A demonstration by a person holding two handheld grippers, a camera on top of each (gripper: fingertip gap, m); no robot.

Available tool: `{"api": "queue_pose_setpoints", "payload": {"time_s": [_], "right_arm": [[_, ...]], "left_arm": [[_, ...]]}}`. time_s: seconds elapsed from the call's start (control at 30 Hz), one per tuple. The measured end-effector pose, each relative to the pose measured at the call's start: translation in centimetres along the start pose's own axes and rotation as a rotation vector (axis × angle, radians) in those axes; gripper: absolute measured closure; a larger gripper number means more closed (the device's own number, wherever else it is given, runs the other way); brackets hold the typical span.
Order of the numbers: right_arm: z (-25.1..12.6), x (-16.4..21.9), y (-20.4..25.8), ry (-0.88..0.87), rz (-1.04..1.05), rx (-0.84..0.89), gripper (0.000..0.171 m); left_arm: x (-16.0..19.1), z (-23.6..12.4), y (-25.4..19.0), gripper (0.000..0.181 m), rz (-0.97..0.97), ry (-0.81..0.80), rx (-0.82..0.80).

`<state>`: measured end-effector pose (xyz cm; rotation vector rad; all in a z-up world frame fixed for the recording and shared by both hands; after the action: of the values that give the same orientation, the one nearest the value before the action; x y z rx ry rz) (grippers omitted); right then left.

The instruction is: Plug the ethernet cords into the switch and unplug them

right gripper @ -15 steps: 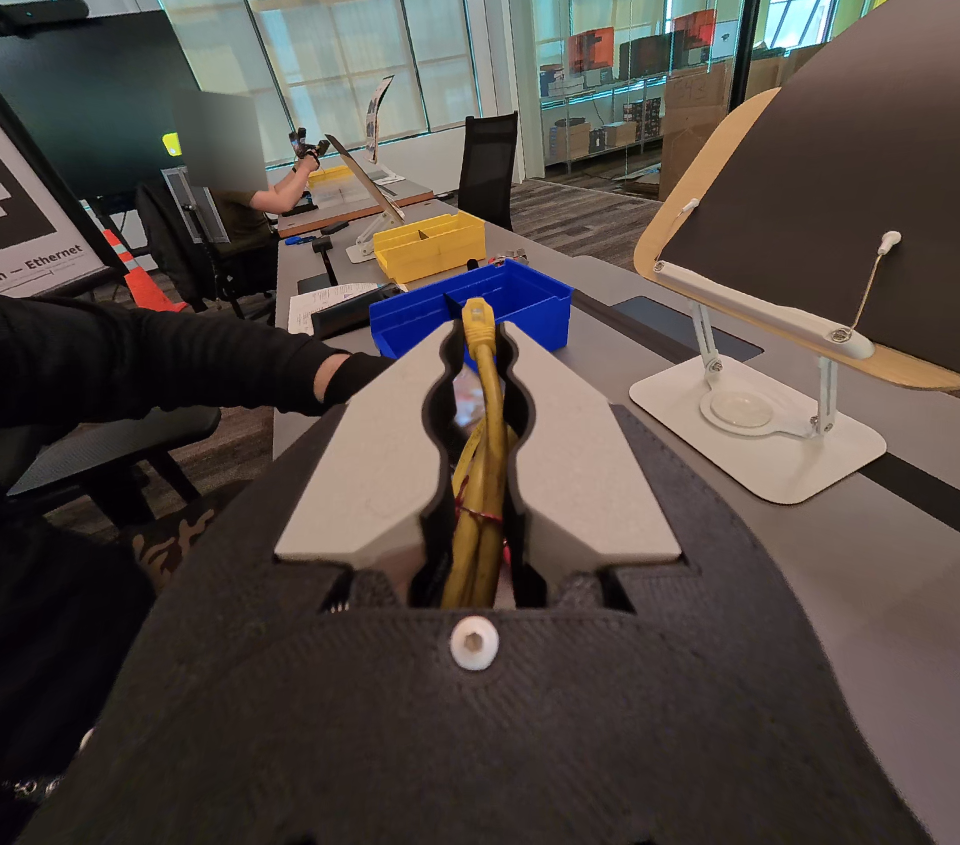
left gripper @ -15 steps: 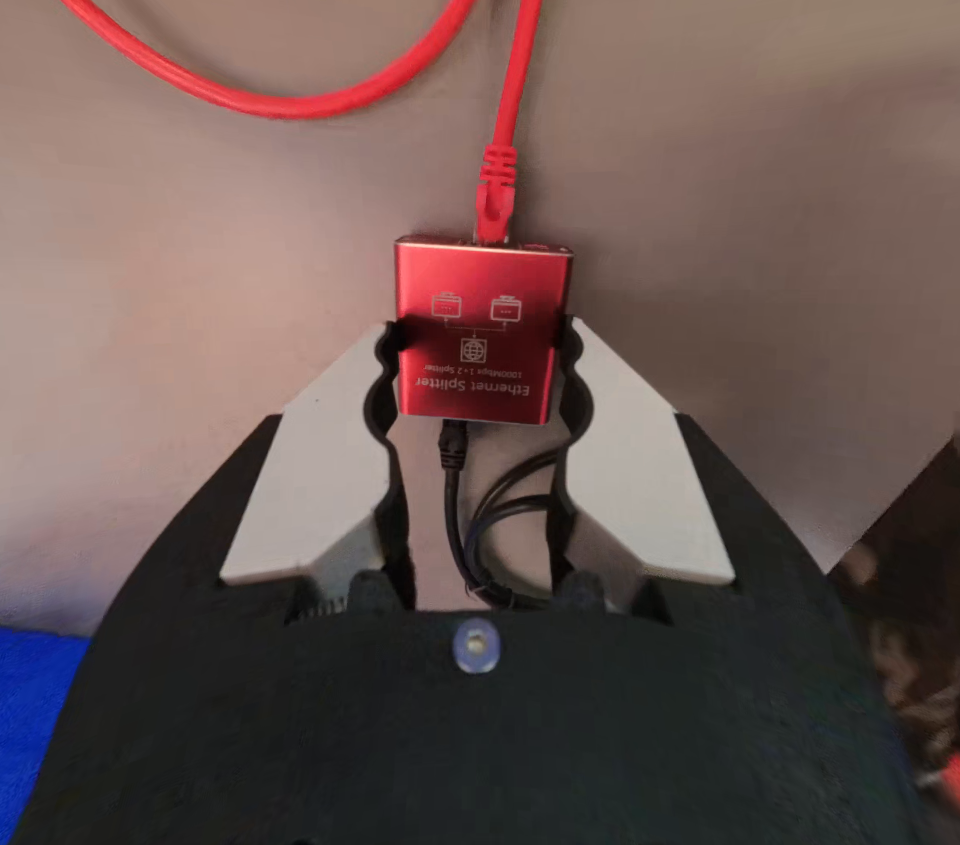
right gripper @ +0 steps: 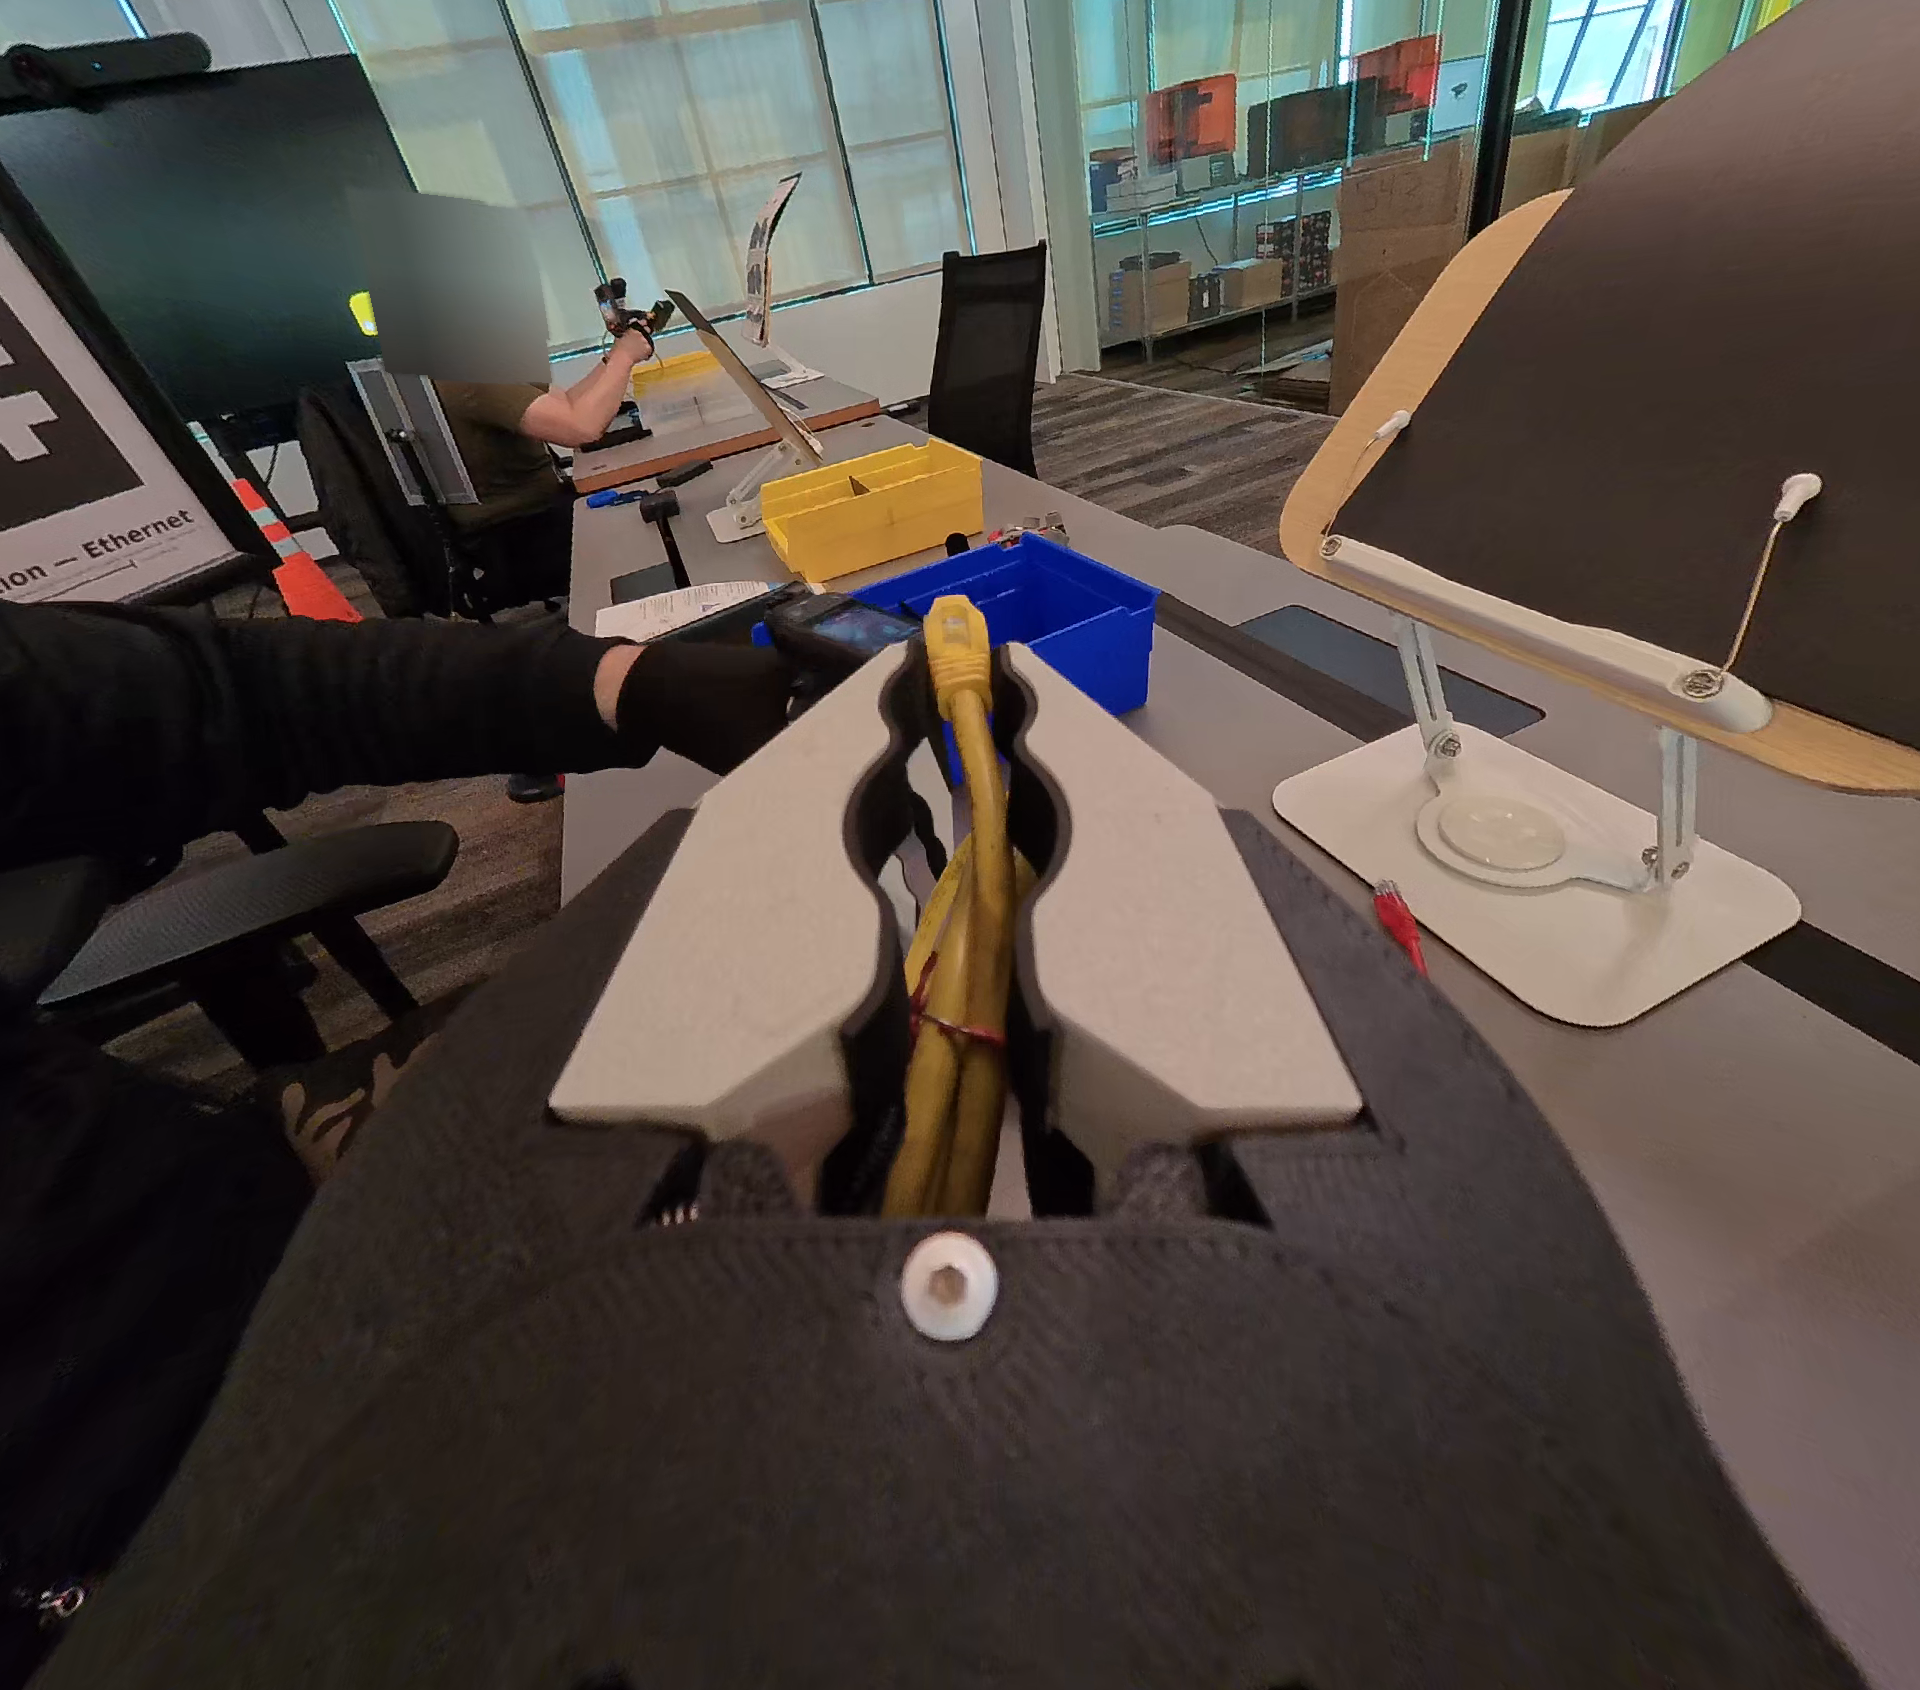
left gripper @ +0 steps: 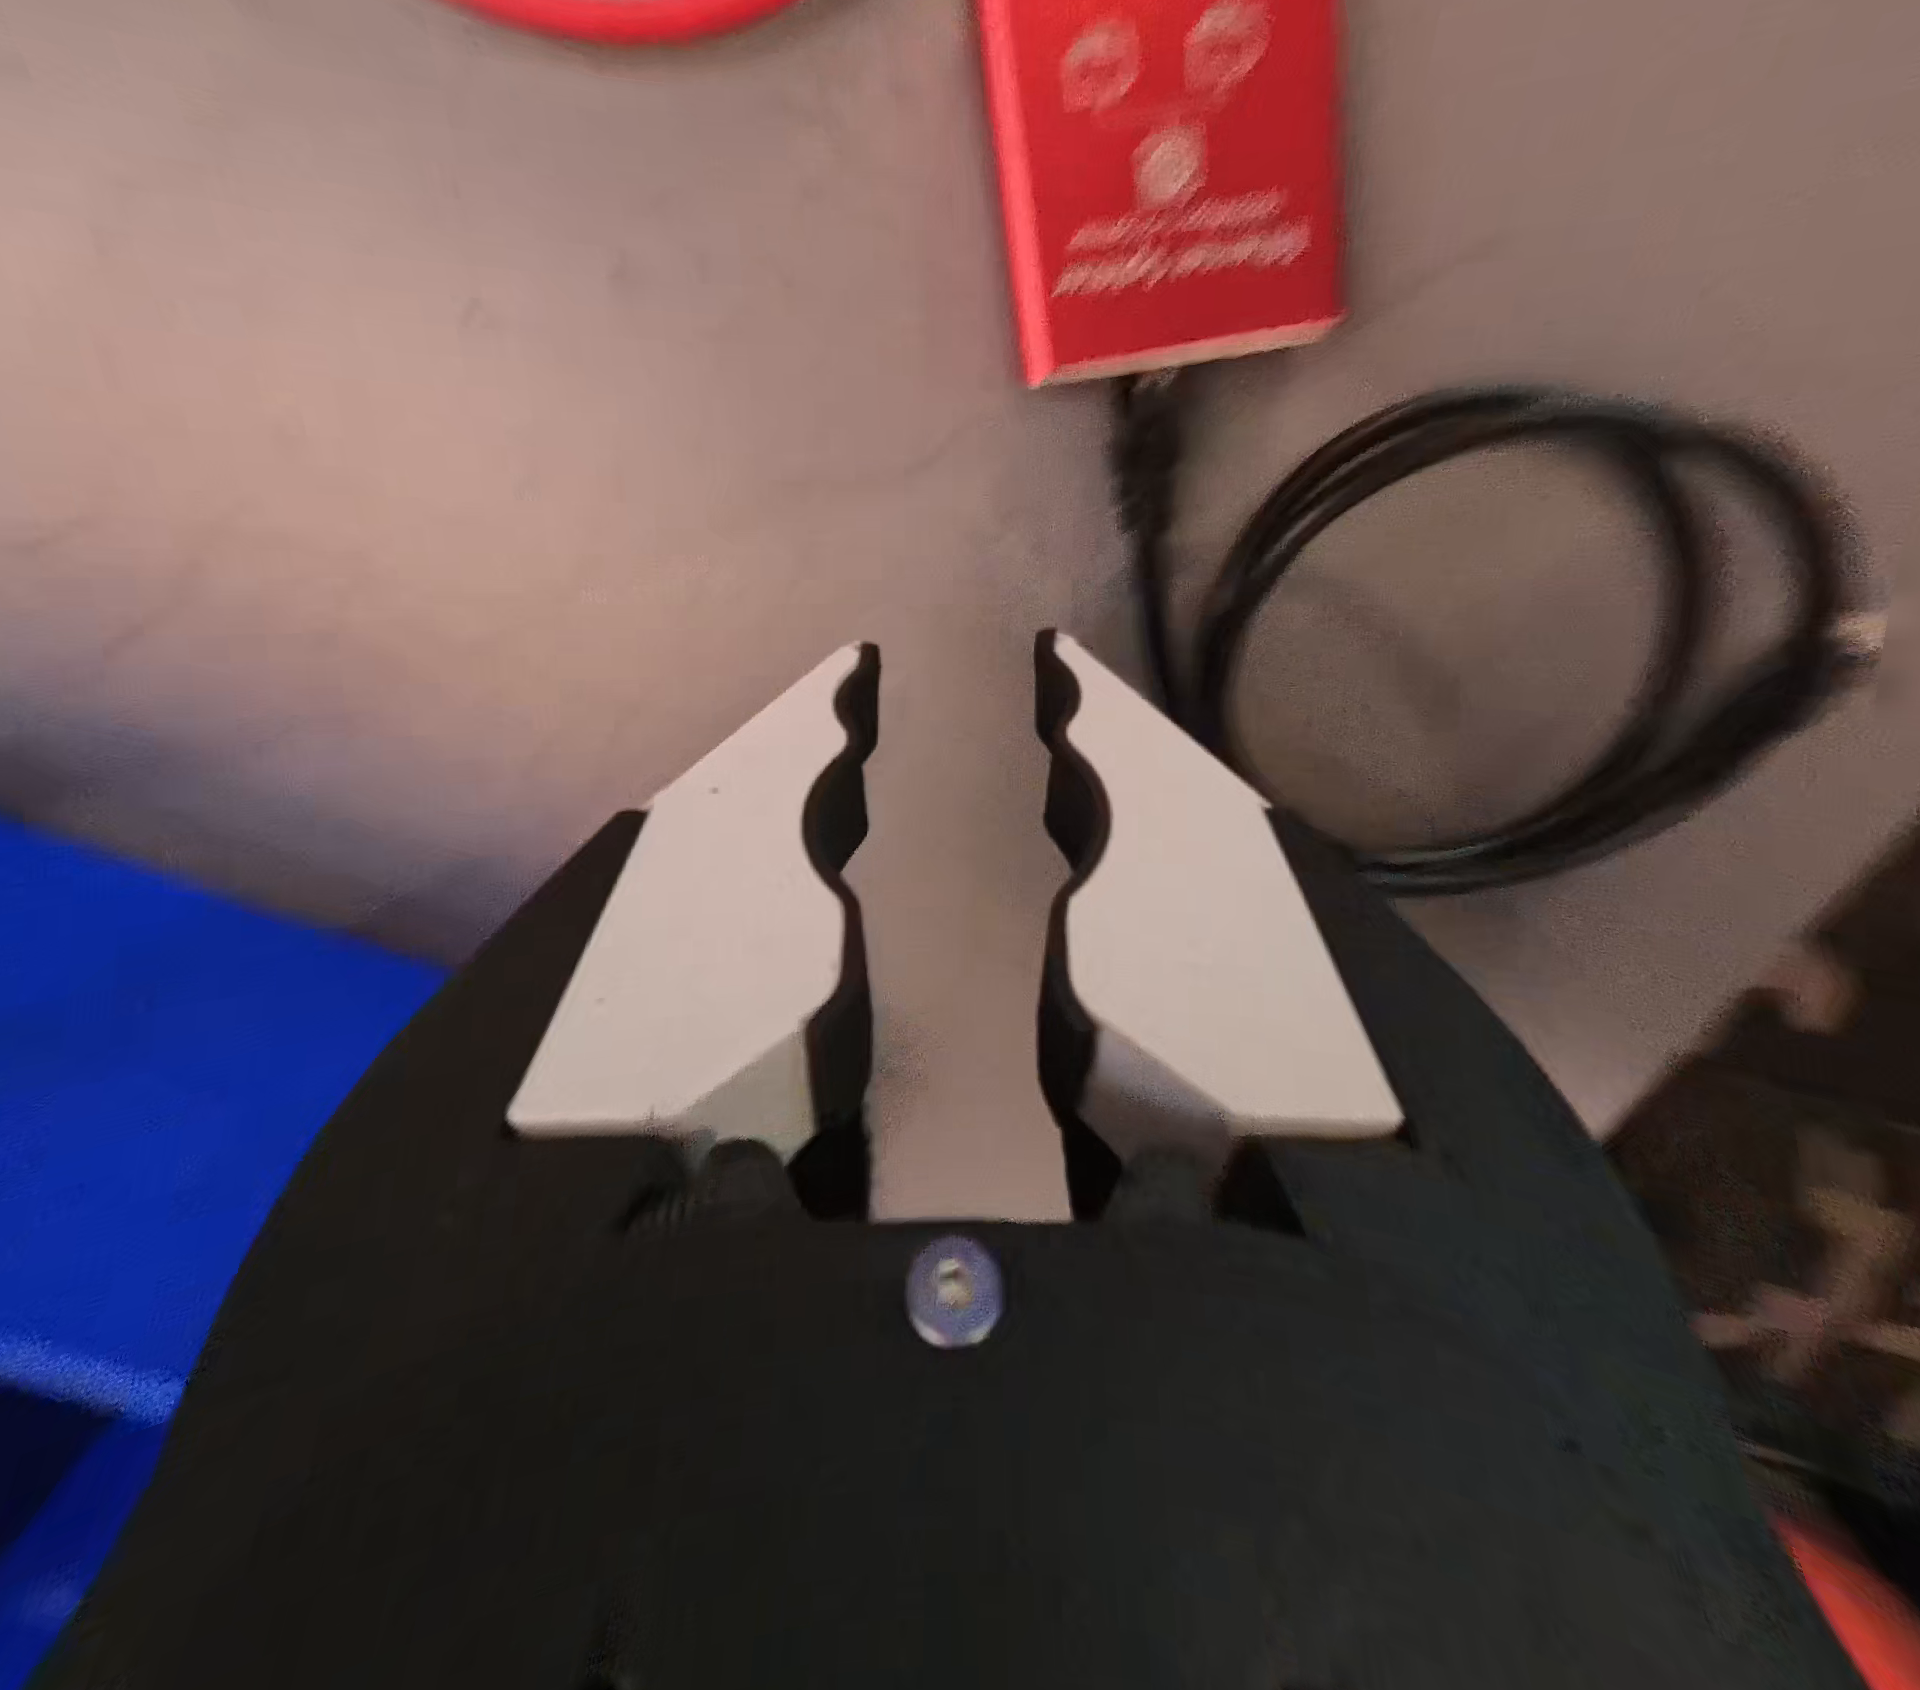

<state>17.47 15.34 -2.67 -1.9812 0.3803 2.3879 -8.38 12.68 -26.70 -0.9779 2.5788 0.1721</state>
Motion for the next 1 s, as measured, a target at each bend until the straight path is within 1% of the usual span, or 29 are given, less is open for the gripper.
{"api": "queue_pose_setpoints", "payload": {"time_s": [0.07,0.13,0.2,0.27,0.33,0.37,0.4,0.47,0.5,0.57,0.67,0.7,0.77,0.9,1.0], "right_arm": [[0.2,0.1,0.1,0.002,0.002,-0.004,0.161],[0.6,0.4,0.2,0.011,0.002,-0.008,0.161],[0.8,0.5,0.4,0.021,-0.001,-0.011,0.161],[0.9,0.5,0.6,0.024,-0.006,-0.011,0.161],[0.7,0.4,0.5,0.020,-0.006,-0.009,0.162],[0.6,0.3,0.4,0.017,-0.005,-0.007,0.161],[0.6,0.3,0.3,0.015,-0.005,-0.005,0.161],[0.4,0.3,0.1,0.012,0.000,-0.004,0.161],[0.3,0.3,0.0,0.012,0.002,-0.003,0.161],[0.2,0.3,-0.1,0.011,0.004,-0.001,0.161],[0.1,0.2,-0.1,0.006,0.002,-0.001,0.161],[0.0,0.0,-0.1,0.003,0.001,0.000,0.161],[-0.2,-0.2,-0.1,-0.004,-0.001,0.003,0.161],[-0.8,-0.7,-0.2,-0.014,-0.009,0.011,0.160],[-1.4,-1.0,-0.3,-0.020,-0.014,0.017,0.161]], "left_arm": [[1.2,0.0,0.9,0.157,0.101,0.057,-0.124],[1.8,0.7,0.2,0.159,0.124,0.072,-0.105],[2.4,1.6,-1.0,0.155,0.168,0.097,-0.094],[2.0,1.7,-2.8,0.154,0.207,0.058,-0.081],[1.6,1.7,-4.2,0.136,0.255,0.009,-0.120],[1.3,1.9,-5.1,0.130,0.265,-0.025,-0.128],[1.1,2.0,-6.1,0.131,0.265,-0.050,-0.129],[0.4,1.9,-6.9,0.112,0.303,-0.076,-0.216],[0.0,1.9,-7.4,0.107,0.327,-0.093,-0.250],[-1.2,2.3,-9.1,0.103,0.361,-0.165,-0.260],[-3.2,3.1,-11.3,0.099,0.428,-0.251,-0.281],[-4.0,3.5,-12.2,0.101,0.445,-0.276,-0.279],[-5.8,4.3,-14.0,0.099,0.474,-0.314,-0.264],[-9.8,6.1,-16.9,0.102,0.492,-0.365,-0.250],[-12.7,7.3,-19.7,0.097,0.536,-0.415,-0.151]]}}
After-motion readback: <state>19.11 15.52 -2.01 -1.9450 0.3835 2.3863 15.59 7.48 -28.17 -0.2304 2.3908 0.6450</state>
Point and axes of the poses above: each gripper's, where its closed fingertips meet, z out along the fingers, x out of its underside, y = z × x across the jaws, the point moved 4 cm from there along -z, back along the fingers, and after that the axes turned 9 degrees about -y, right-handed, at the moved point
